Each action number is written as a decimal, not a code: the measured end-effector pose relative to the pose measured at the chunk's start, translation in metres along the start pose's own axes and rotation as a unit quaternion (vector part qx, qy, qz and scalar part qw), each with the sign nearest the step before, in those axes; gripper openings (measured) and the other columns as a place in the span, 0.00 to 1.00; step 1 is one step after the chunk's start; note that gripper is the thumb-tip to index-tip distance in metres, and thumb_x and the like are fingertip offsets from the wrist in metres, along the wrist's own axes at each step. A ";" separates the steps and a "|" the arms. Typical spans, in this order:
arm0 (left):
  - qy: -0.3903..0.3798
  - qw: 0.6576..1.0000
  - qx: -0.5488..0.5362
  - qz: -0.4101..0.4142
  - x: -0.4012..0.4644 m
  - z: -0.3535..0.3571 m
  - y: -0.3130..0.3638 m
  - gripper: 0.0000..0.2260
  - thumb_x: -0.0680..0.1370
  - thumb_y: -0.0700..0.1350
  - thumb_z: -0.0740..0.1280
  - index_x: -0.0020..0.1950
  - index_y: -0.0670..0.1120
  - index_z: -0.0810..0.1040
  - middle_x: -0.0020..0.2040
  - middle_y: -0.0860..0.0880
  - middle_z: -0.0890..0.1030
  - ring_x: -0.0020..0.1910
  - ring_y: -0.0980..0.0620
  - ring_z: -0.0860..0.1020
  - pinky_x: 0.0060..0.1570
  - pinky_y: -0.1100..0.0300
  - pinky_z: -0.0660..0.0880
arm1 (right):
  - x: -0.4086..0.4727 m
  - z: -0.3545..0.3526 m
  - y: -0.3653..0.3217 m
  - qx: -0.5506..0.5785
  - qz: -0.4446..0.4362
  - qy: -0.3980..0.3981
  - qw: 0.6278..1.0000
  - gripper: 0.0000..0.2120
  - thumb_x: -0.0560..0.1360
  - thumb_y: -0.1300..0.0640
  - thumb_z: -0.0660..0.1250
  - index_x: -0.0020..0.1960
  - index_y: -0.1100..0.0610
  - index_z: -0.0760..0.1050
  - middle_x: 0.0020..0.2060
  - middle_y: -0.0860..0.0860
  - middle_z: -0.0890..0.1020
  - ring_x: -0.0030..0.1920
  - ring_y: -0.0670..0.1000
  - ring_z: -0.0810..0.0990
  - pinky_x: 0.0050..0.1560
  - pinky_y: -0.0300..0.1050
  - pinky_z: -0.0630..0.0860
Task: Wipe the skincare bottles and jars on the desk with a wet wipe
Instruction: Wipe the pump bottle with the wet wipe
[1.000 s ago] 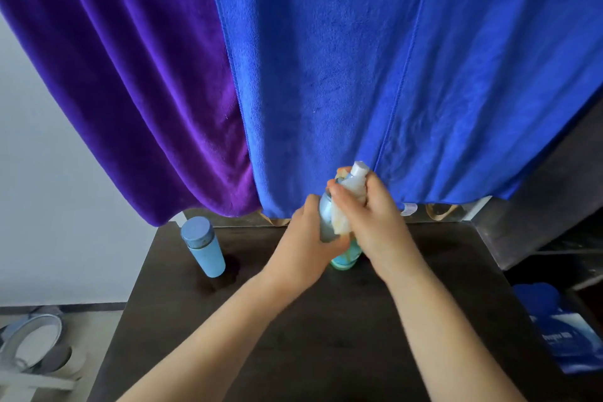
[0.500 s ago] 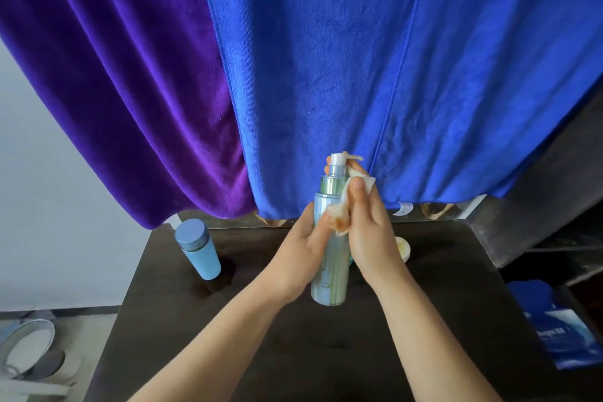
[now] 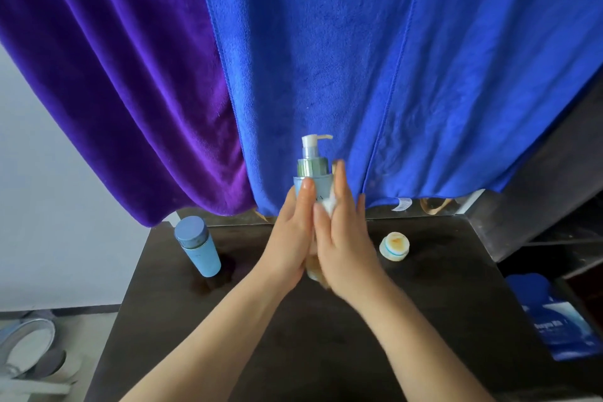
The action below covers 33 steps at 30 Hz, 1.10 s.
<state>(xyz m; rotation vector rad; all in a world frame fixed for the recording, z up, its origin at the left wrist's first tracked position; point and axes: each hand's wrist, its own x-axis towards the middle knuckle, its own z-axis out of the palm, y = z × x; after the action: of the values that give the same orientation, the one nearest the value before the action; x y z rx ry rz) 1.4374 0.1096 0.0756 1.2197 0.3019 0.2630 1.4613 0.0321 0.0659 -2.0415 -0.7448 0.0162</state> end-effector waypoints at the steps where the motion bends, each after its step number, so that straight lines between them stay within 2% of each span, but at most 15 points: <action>1: -0.015 1.000 -0.010 -0.006 -0.002 0.002 -0.001 0.19 0.80 0.57 0.52 0.62 0.50 0.75 0.58 0.46 0.82 0.58 0.52 0.79 0.60 0.56 0.75 | 0.015 -0.006 -0.006 0.014 0.002 0.005 1.000 0.28 0.77 0.47 0.46 0.75 0.49 0.42 0.74 0.41 0.55 0.72 0.35 0.52 0.73 0.43 0.36; 3: -0.027 0.999 -0.035 -0.014 -0.002 0.003 0.002 0.18 0.80 0.57 0.51 0.60 0.54 0.76 0.56 0.48 0.83 0.57 0.54 0.80 0.56 0.58 0.76 | 0.030 -0.012 -0.014 0.027 -0.017 0.002 0.999 0.28 0.77 0.48 0.46 0.75 0.49 0.43 0.75 0.42 0.56 0.72 0.35 0.54 0.72 0.42 0.35; 6: 0.056 0.995 -0.078 -0.009 0.006 -0.001 0.010 0.19 0.79 0.58 0.53 0.58 0.51 0.77 0.50 0.48 0.84 0.48 0.56 0.83 0.43 0.64 0.78 | 0.004 -0.001 -0.006 -0.009 -0.041 -0.030 0.999 0.28 0.77 0.48 0.45 0.75 0.47 0.41 0.75 0.44 0.54 0.72 0.34 0.50 0.74 0.46 0.36; 9: 0.119 0.987 -0.103 -0.009 0.014 -0.008 0.019 0.19 0.78 0.60 0.55 0.49 0.47 0.76 0.41 0.47 0.79 0.36 0.54 0.80 0.36 0.61 0.79 | -0.037 0.015 0.013 -0.048 -0.053 -0.058 0.996 0.29 0.76 0.50 0.46 0.73 0.42 0.37 0.75 0.46 0.55 0.73 0.37 0.49 0.74 0.53 0.39; 12: 0.088 0.993 -0.068 -0.026 0.005 -0.006 0.010 0.22 0.78 0.60 0.54 0.55 0.44 0.76 0.45 0.45 0.80 0.40 0.53 0.80 0.39 0.62 0.80 | -0.025 0.012 0.005 0.050 0.018 -0.074 0.996 0.28 0.76 0.48 0.48 0.72 0.43 0.41 0.73 0.42 0.56 0.65 0.21 0.46 0.75 0.52 0.37; 13: 0.064 0.996 -0.054 -0.030 0.000 -0.003 0.004 0.23 0.79 0.59 0.53 0.58 0.44 0.76 0.50 0.45 0.82 0.45 0.52 0.82 0.44 0.62 0.80 | -0.011 0.006 -0.001 0.092 0.041 -0.063 0.993 0.28 0.76 0.48 0.48 0.73 0.45 0.43 0.73 0.42 0.58 0.64 0.21 0.48 0.75 0.52 0.38; 15: 0.016 0.998 -0.039 -0.039 -0.008 0.003 -0.006 0.21 0.80 0.58 0.52 0.62 0.49 0.76 0.57 0.45 0.82 0.55 0.51 0.81 0.56 0.56 0.77 | 0.017 -0.009 -0.012 0.134 0.060 -0.035 0.989 0.26 0.78 0.49 0.50 0.74 0.48 0.48 0.73 0.42 0.60 0.69 0.31 0.57 0.75 0.53 0.40; 16: 0.004 0.998 -0.045 -0.043 -0.011 0.005 -0.008 0.20 0.80 0.58 0.52 0.61 0.52 0.76 0.57 0.46 0.82 0.57 0.52 0.80 0.57 0.54 0.77 | 0.026 -0.014 -0.015 0.138 0.062 -0.034 0.988 0.24 0.80 0.51 0.50 0.74 0.48 0.49 0.72 0.40 0.61 0.69 0.33 0.58 0.75 0.53 0.41; 19: 0.021 0.998 -0.049 -0.018 -0.008 0.006 -0.005 0.19 0.80 0.57 0.51 0.54 0.51 0.79 0.48 0.48 0.86 0.48 0.55 0.83 0.45 0.62 0.80 | 0.017 -0.014 -0.016 0.129 0.040 -0.049 0.990 0.24 0.79 0.50 0.50 0.74 0.44 0.48 0.66 0.31 0.60 0.65 0.28 0.58 0.75 0.51 0.40; 22: 0.109 0.990 -0.082 -0.016 0.004 -0.002 0.006 0.21 0.79 0.60 0.53 0.47 0.47 0.79 0.33 0.51 0.84 0.33 0.57 0.83 0.32 0.65 0.78 | -0.020 0.002 -0.003 0.099 0.008 -0.063 0.993 0.24 0.75 0.45 0.48 0.69 0.38 0.46 0.64 0.23 0.52 0.68 0.27 0.54 0.76 0.50 0.47; 24: 0.148 0.985 -0.088 -0.022 0.009 -0.008 0.007 0.22 0.76 0.63 0.55 0.44 0.46 0.77 0.32 0.49 0.81 0.29 0.56 0.80 0.32 0.62 0.77 | -0.038 0.011 0.004 0.121 0.038 -0.080 0.989 0.22 0.75 0.45 0.50 0.65 0.32 0.45 0.68 0.33 0.59 0.71 0.37 0.59 0.74 0.46 0.55; 26: 0.145 0.986 -0.078 -0.033 0.008 -0.009 0.003 0.25 0.73 0.67 0.56 0.42 0.46 0.77 0.33 0.49 0.80 0.30 0.54 0.79 0.38 0.58 0.76 | -0.041 0.012 0.005 0.174 0.080 -0.089 0.977 0.22 0.75 0.46 0.52 0.66 0.35 0.50 0.70 0.44 0.64 0.69 0.40 0.64 0.70 0.40 0.61; 29: 0.107 0.992 -0.059 -0.044 0.003 -0.006 0.001 0.29 0.63 0.70 0.59 0.42 0.46 0.79 0.32 0.50 0.82 0.32 0.54 0.80 0.43 0.56 0.75 | -0.031 0.005 0.006 0.208 0.111 -0.070 0.969 0.16 0.79 0.50 0.53 0.66 0.46 0.61 0.54 0.44 0.77 0.54 0.36 0.76 0.54 0.30 0.71; 31: 0.110 0.993 -0.023 -0.024 0.002 -0.003 0.004 0.25 0.68 0.67 0.60 0.44 0.46 0.78 0.36 0.48 0.80 0.36 0.53 0.79 0.44 0.55 0.74 | -0.028 0.003 0.006 0.175 0.111 -0.046 0.977 0.17 0.79 0.52 0.54 0.67 0.51 0.63 0.51 0.44 0.77 0.50 0.36 0.76 0.48 0.25 0.70; 33: 0.141 0.990 -0.001 0.017 0.003 0.000 0.007 0.15 0.76 0.59 0.60 0.46 0.48 0.75 0.41 0.47 0.77 0.39 0.53 0.76 0.43 0.56 0.74 | -0.032 0.006 0.009 0.122 0.096 -0.016 0.988 0.21 0.78 0.47 0.55 0.69 0.51 0.61 0.56 0.48 0.76 0.55 0.43 0.77 0.54 0.35 0.73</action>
<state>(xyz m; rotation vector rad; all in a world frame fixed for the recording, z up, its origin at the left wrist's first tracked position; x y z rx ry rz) 1.4401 0.1133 0.0819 1.1875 0.5261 0.4678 1.4375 0.0167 0.0466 -1.8728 -0.5349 0.2389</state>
